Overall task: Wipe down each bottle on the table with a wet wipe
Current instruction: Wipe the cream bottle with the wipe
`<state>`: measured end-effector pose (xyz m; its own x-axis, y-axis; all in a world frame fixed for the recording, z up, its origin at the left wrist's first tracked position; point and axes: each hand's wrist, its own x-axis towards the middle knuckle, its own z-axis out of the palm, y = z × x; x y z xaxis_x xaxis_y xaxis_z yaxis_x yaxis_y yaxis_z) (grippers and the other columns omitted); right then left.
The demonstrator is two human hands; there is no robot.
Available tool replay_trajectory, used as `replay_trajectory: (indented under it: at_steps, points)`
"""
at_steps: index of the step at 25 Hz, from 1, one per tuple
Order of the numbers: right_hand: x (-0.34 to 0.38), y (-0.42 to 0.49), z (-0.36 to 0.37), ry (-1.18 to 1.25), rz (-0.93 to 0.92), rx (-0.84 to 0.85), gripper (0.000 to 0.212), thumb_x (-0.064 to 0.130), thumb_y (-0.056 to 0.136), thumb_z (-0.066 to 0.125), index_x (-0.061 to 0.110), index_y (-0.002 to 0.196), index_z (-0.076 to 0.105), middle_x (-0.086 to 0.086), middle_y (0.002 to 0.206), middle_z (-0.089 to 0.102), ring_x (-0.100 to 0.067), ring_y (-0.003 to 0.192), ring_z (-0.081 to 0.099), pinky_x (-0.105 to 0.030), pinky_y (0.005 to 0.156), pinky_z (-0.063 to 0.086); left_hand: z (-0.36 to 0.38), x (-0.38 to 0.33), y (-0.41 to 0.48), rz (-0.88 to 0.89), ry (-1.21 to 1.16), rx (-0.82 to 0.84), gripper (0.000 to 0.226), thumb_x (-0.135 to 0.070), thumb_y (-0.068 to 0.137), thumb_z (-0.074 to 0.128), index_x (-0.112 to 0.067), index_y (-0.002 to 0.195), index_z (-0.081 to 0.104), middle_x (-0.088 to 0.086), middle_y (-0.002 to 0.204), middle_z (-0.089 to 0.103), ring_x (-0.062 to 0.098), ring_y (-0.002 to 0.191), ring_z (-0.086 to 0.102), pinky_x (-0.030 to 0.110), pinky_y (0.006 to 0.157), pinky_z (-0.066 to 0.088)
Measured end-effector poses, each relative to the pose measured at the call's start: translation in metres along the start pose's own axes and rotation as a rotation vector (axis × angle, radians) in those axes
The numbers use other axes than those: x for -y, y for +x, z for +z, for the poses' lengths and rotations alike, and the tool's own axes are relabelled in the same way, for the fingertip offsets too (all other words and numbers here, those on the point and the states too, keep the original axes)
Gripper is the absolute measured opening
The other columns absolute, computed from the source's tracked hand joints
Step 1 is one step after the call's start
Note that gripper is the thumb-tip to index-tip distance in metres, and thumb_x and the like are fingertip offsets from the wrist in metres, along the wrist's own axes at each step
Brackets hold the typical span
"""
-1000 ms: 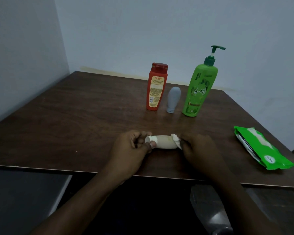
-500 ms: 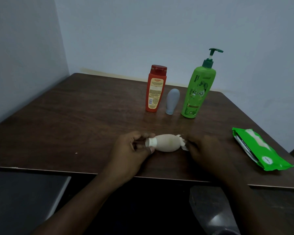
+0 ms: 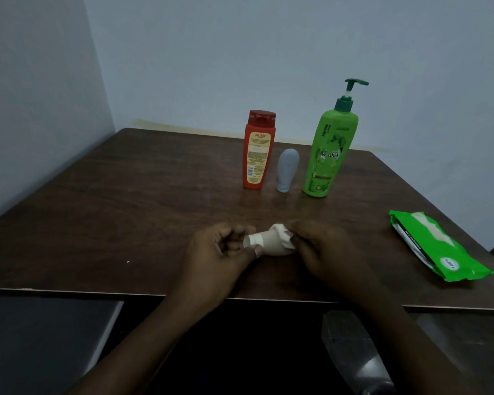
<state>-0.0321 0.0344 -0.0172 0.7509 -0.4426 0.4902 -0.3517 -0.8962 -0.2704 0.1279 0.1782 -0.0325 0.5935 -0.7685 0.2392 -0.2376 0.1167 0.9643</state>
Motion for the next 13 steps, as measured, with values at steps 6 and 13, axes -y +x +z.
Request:
replay_trajectory:
  at_steps: [6,13]
  points:
    - [-0.007,-0.009,0.001,-0.005,0.162,-0.053,0.024,0.023,0.093,0.055,0.017,0.106,0.075,-0.002,0.099,0.075,-0.019,0.088,0.067,-0.024,0.073,0.043,0.000,0.000,-0.002,0.008,0.070,-0.001,0.024,-0.008,0.080,0.083,-0.020,0.101,0.077,-0.013,0.099,0.079,0.001,0.088,0.074,0.017,0.076,0.057]
    - [0.027,0.002,-0.004,1.155,0.805,-0.368,0.019,0.015,0.096,0.059,0.012,0.108,0.074,-0.008,0.093,0.078,-0.030,0.089,0.074,-0.049,0.079,0.060,0.014,-0.014,-0.006,-0.069,-0.354,-0.169,0.014,0.001,0.078,0.081,-0.007,0.086,0.073,0.000,0.093,0.081,0.010,0.089,0.077,0.017,0.072,0.059]
